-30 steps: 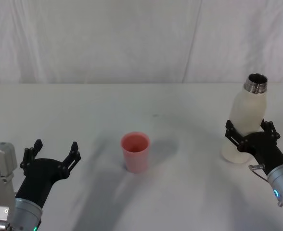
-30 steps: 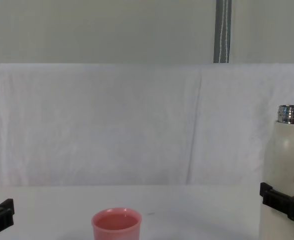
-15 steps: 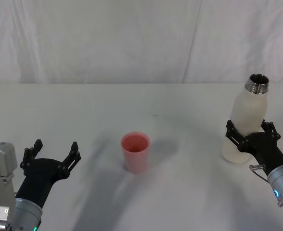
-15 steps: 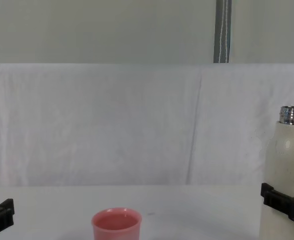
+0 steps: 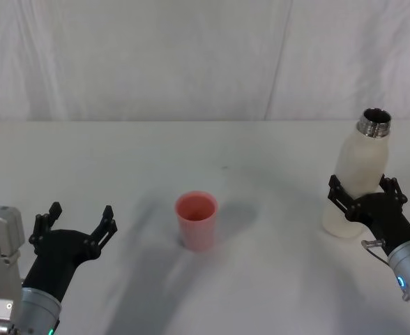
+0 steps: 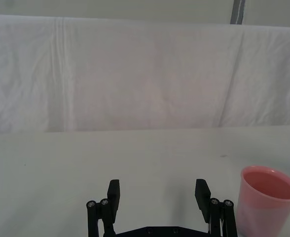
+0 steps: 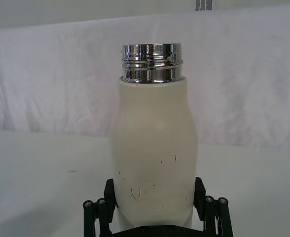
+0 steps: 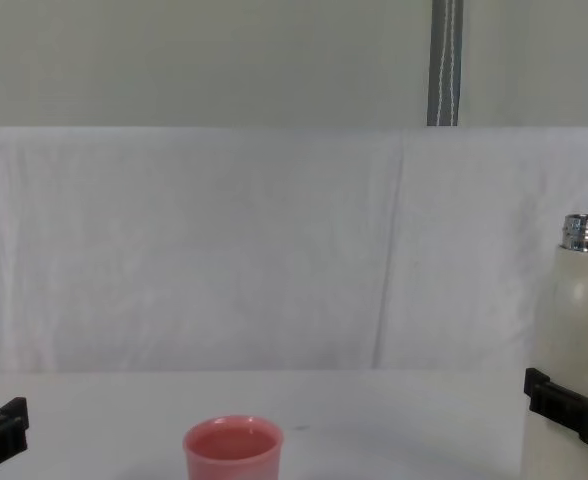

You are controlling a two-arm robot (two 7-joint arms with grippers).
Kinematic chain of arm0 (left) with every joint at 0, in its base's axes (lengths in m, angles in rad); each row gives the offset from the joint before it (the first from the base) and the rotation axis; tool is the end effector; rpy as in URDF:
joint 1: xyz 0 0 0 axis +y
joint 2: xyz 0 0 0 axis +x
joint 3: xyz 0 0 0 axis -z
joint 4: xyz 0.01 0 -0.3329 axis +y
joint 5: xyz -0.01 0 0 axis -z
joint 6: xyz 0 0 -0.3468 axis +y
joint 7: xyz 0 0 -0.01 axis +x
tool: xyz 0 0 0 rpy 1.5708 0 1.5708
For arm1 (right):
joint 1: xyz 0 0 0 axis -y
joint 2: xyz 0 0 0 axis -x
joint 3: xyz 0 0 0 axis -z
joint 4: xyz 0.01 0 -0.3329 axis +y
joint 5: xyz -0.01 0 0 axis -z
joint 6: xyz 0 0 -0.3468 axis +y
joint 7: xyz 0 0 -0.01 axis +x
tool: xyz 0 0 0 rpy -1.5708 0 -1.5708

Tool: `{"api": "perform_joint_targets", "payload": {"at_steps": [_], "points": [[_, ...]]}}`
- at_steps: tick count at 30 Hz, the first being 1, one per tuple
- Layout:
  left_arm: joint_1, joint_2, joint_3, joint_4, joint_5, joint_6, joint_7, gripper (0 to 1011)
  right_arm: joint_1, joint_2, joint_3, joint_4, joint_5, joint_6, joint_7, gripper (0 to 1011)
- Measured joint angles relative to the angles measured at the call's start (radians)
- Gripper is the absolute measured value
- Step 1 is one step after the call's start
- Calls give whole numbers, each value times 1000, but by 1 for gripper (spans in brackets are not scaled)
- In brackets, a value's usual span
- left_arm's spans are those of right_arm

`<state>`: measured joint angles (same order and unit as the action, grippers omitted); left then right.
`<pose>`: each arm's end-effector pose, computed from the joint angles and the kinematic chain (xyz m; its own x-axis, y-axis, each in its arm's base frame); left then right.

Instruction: Grasp the thermos with one hand and pour water into the cup lid.

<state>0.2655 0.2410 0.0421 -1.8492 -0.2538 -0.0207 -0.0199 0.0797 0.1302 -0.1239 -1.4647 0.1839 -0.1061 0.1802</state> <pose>0.2798 0.0438 -0.3256 0.1245 0.9917 -0.0326 -0.9921 0.1240 -0.0175 0.3903 -0.0049 -0.3522 0.2824 -0.9587 -0.0328 0.9575 0.2796 0.0710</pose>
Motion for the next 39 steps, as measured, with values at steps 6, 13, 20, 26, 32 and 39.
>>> {"api": "perform_joint_targets", "payload": {"at_steps": [6, 13, 20, 26, 32, 39], "points": [[0, 0, 0, 0, 0, 0, 0, 1001, -1, -1, 0, 2, 0, -3, -2, 950], [0, 0, 0, 0, 0, 0, 0, 1001, -1, -3, 0, 7, -1, -6, -2, 950], [0, 0, 0, 0, 0, 0, 0, 1001, 3, -1, -2, 13, -2, -7, 2, 950], [0, 0, 0, 0, 0, 0, 0, 1001, 3, -1, -2, 13, -2, -7, 2, 950], [0, 0, 0, 0, 0, 0, 0, 1001, 3, -1, -2, 13, -3, -7, 2, 950], [0, 0, 0, 0, 0, 0, 0, 1001, 2, -1, -2, 13, -3, -6, 2, 1001]]}}
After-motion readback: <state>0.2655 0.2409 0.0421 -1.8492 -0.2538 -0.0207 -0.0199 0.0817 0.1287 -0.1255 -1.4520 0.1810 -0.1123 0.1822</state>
